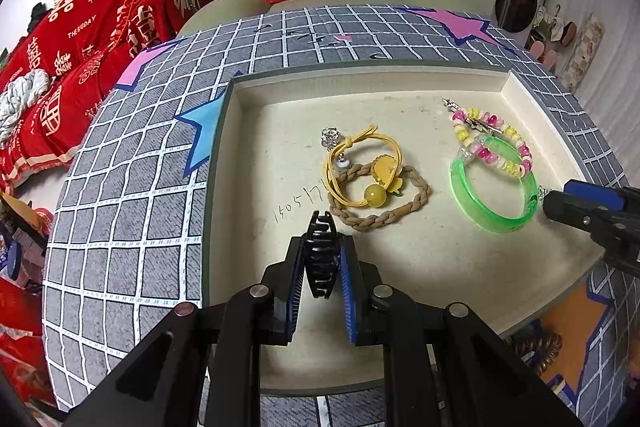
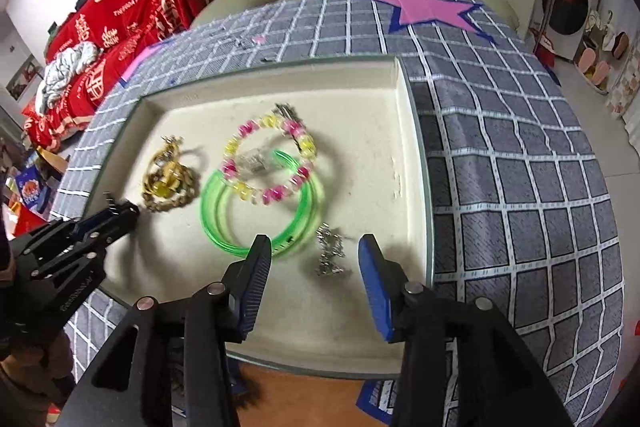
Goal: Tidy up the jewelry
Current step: 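Open both tools to drop the claw clip and brooch into the tray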
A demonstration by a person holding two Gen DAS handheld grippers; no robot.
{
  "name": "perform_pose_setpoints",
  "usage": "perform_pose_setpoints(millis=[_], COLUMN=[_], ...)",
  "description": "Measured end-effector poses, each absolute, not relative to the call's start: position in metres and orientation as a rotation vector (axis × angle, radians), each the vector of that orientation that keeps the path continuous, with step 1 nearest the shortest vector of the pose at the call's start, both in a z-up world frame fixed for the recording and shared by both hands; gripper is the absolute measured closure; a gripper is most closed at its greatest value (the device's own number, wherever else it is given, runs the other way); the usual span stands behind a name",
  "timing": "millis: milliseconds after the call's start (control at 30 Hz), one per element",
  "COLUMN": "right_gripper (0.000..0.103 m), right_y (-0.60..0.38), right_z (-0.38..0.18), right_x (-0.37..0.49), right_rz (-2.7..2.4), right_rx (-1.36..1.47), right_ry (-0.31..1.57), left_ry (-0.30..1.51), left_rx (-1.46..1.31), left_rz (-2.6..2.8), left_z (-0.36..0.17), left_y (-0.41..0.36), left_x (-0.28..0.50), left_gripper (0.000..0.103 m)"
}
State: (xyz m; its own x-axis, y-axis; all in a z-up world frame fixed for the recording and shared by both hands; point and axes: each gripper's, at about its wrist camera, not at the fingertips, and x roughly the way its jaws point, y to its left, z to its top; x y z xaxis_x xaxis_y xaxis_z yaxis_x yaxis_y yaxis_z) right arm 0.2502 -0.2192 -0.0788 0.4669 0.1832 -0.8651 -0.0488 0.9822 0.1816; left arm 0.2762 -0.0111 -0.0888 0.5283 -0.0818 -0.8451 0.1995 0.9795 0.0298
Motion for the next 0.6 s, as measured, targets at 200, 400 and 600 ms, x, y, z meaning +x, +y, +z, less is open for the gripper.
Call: perform_pose_setpoints(millis=[200, 400, 600], right_gripper=[0.051, 0.050, 0.039], right_y=[-0.220, -0.226, -0.228], right_z=[-0.059, -0.039, -0.023], right_x=[0.241, 0.224, 0.200], right_rz=[0.146, 0.158, 0.181], right_rx=[0.160, 0.184, 0.206], right_ry=[1.022, 0.982, 0.949], left_ry=[0.980, 0.966, 0.890], left_rx=[0.133, 0.098, 0.079], left_rz=[-0.170, -0.149, -0.107], left_z=[-0.081, -0.070, -0.050], left_y=[-0.012, -0.007, 0.001], left_x=[0.273, 0.270, 0.254], left_gripper=[0.077, 0.077, 0.000])
